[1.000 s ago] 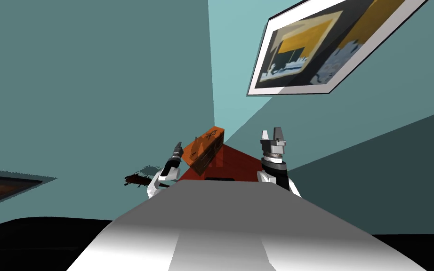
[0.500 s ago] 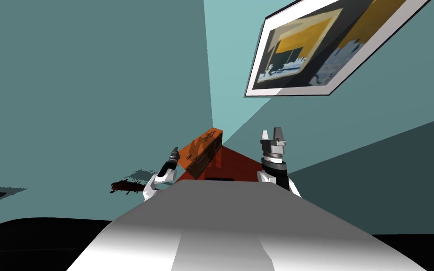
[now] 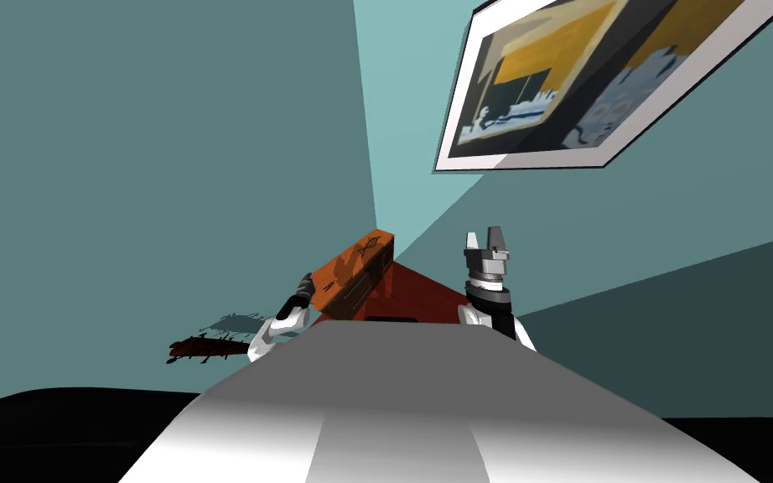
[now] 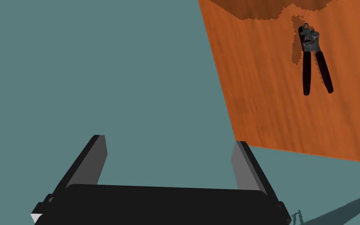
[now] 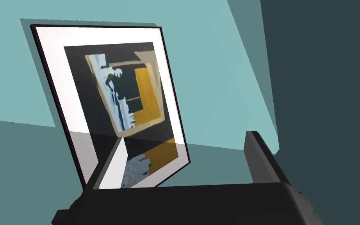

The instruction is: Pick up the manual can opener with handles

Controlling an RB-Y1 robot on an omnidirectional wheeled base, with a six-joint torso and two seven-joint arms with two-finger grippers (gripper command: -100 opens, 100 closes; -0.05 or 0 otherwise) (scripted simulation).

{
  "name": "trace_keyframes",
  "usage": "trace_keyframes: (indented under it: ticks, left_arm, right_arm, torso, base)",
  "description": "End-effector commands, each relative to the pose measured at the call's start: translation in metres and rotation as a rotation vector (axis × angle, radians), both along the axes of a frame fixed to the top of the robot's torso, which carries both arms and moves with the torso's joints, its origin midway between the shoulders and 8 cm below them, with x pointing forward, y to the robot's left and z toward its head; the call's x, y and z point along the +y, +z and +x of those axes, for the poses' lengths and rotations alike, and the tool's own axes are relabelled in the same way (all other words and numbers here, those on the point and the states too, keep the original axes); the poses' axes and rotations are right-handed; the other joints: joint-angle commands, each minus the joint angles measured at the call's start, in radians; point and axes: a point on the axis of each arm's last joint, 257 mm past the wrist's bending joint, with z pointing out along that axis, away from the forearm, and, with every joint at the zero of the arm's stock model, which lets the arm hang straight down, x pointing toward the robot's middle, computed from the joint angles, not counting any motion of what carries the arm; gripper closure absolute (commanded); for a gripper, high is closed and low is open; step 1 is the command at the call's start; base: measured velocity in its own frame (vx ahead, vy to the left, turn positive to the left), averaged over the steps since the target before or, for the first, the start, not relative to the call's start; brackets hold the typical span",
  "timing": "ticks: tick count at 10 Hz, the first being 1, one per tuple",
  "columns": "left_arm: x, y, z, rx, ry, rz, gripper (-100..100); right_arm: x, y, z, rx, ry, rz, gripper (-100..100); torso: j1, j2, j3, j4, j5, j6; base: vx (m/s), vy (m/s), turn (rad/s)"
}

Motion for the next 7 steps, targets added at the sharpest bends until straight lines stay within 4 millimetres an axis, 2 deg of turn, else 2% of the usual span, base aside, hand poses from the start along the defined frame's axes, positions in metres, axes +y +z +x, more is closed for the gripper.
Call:
trace_keyframes:
  ticks: [1,2,3,4,5,7]
  left_arm:
    - [0.017,-0.019,-0.014,0.049,0.05,-0.03,-100]
    - [0.019,-0.027,-0.019,0.065,0.058,-0.036,-100]
    - [0.019,-0.027,-0.019,0.065,0.058,-0.036,-100]
    - [0.033,-0.041,-0.035,0.106,0.103,-0.062,-100]
    - [0.034,-0.047,-0.039,0.118,0.108,-0.066,-100]
    - [0.06,-0.079,-0.079,0.205,0.204,-0.121,-100]
  right_arm:
    - [0.0,0.0,0.0,0.0,0.0,0.0,0]
    - [0.0,0.0,0.0,0.0,0.0,0.0,0]
    - [0.0,0.0,0.0,0.0,0.0,0.0,0]
    - [0.0,0.0,0.0,0.0,0.0,0.0,0]
    - [0.0,0.0,0.0,0.0,0.0,0.0,0]
    - [0.0,0.0,0.0,0.0,0.0,0.0,0]
  torso:
    - [0.0,0.0,0.0,0.0,0.0,0.0]
    - [0.0,-0.001,0.0,0.0,0.0,0.0]
    - [0.001,0.0,0.0,0.0,0.0,0.0]
    - [0.002,0.003,0.002,0.001,0.0,0.0]
    - [0.001,0.003,0.002,0.001,0.0,0.0]
    - [0.0,-0.001,0.0,0.0,0.0,0.0]
  base:
    - [0.14,-0.069,0.006]
    - [0.124,-0.058,0.011]
    - [0.052,-0.033,0.003]
    - [0.086,-0.068,0.005]
    - [0.099,-0.053,0.018]
    - [0.188,-0.079,0.021]
